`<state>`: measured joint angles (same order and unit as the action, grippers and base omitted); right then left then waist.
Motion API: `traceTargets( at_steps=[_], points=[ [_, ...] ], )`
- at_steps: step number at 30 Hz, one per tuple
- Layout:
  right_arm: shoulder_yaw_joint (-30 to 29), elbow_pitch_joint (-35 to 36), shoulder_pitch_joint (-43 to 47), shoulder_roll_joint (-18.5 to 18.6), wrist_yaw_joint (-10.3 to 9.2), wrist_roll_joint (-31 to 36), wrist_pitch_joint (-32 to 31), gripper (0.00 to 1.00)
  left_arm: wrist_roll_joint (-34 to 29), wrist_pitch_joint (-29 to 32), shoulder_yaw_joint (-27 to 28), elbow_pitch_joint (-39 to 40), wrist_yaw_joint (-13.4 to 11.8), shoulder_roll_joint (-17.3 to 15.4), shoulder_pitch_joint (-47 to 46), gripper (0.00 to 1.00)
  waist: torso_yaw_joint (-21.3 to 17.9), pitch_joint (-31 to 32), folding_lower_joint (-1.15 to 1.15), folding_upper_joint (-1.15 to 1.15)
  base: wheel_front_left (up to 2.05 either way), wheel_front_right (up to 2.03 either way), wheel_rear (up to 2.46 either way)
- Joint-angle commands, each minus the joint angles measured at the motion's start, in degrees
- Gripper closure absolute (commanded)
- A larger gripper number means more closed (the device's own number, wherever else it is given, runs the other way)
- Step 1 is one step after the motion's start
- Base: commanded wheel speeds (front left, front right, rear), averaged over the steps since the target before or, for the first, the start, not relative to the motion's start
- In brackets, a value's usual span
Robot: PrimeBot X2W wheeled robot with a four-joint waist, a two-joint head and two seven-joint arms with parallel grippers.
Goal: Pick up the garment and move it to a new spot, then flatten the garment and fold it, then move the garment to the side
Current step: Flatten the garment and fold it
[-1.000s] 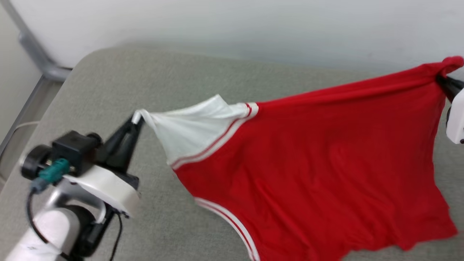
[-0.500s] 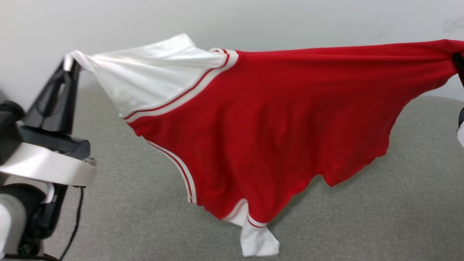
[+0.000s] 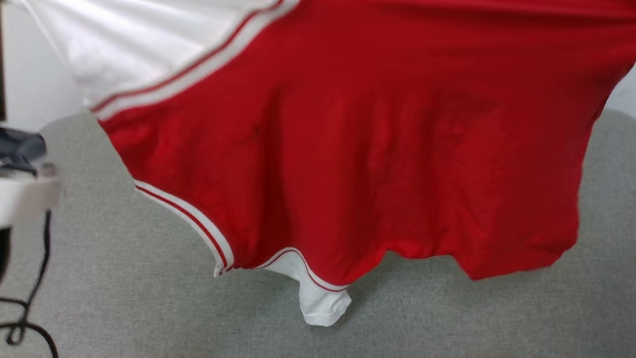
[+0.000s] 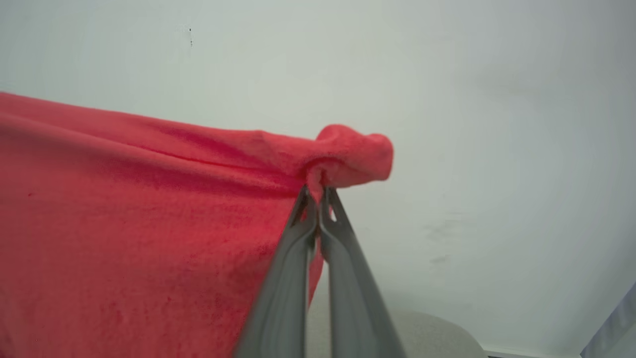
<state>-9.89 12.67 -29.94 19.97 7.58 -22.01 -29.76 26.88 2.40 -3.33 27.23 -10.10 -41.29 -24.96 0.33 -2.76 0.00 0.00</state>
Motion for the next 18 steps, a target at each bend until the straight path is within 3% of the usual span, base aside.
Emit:
traceTargets(
  at_steps=[1,11,18],
  points=[
    [-0.54,-0.66,-1.05,0.12,-0.16,0.84,0.28,1.0,-0.03,0.04,0.83,-1.0,-0.03,-0.55,-1.65,1.0,-0.31,-1.56,0.0,0.0,0.0,0.0,0.0],
    [3.72,-7.81,-16.57,3.48,-0.17,3.69,4.87,1.0,-1.09,-0.1,-2.04,-12.37,6.46,-4.22,-19.78,1.0,-0.55,-13.37,0.0,0.0,0.0,0.0,0.0],
    [7.55,-17.97,-32.68,5.01,-0.18,7.26,8.52,1.0,-4.39,-2.26,-6.37,-24.45,11.34,-3.39,-39.85,1.0,0.09,-23.35,0.0,0.0,0.0,0.0,0.0]
  ],
)
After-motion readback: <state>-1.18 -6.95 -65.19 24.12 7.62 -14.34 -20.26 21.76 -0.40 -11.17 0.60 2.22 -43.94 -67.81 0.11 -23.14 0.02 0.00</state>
